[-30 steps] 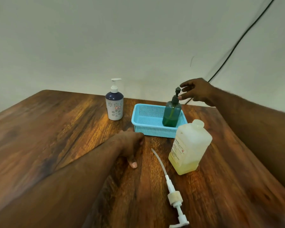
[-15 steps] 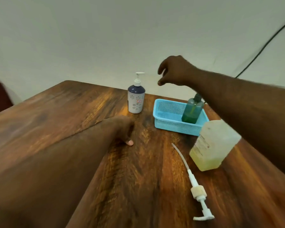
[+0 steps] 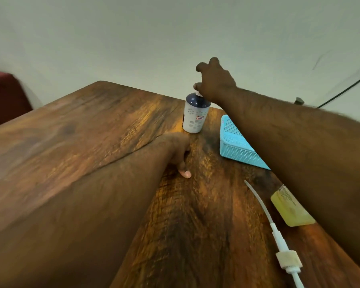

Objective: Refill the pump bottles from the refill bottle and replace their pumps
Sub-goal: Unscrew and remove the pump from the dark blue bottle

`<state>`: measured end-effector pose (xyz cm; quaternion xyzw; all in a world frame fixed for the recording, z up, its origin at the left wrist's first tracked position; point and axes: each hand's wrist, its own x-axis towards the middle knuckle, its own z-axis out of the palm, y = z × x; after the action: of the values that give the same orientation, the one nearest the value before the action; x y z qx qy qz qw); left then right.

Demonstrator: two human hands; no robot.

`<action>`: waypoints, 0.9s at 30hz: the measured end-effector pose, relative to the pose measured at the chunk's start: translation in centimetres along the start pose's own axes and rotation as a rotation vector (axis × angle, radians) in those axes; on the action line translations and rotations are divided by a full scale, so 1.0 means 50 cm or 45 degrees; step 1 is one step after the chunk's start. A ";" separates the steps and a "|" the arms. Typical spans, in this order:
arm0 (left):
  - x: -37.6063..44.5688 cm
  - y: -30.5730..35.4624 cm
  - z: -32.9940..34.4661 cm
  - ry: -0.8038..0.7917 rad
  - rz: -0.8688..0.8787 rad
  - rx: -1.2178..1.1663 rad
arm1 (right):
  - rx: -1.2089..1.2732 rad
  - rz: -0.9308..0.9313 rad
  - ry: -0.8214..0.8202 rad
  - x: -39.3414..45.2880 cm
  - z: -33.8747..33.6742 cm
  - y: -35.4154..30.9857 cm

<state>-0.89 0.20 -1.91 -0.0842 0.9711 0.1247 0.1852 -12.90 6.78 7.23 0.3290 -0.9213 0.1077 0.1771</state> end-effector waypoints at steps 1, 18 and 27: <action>0.000 -0.002 0.001 0.022 0.008 0.007 | 0.041 0.031 0.028 0.000 0.001 0.002; -0.210 -0.017 0.143 0.632 0.434 -0.913 | 0.523 -0.201 0.576 -0.375 -0.218 -0.003; -0.276 0.085 0.188 0.254 0.807 -1.582 | 0.704 -0.229 0.694 -0.548 -0.179 0.001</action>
<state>14.05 8.48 -4.24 0.1016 0.7102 0.6959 -0.0322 9.11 25.19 4.54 0.4029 -0.7444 0.4190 0.3285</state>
